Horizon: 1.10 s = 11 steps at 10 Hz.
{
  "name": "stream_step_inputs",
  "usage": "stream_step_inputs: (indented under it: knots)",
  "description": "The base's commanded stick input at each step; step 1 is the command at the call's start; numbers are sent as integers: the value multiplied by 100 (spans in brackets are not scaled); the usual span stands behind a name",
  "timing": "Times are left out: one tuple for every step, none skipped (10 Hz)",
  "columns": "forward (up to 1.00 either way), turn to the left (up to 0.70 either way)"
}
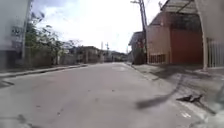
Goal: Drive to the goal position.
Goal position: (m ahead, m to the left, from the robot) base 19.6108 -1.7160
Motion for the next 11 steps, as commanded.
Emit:
stream_step_inputs:
  knots:
    - [100,0]
    - [100,0]
    - [100,0]
    - [100,0]
    - [100,-8]
    - [100,-28]
    - [100,-35]
    - [100,-37]
    - [100,-38]
    - [100,-38]
    - [100,-37]
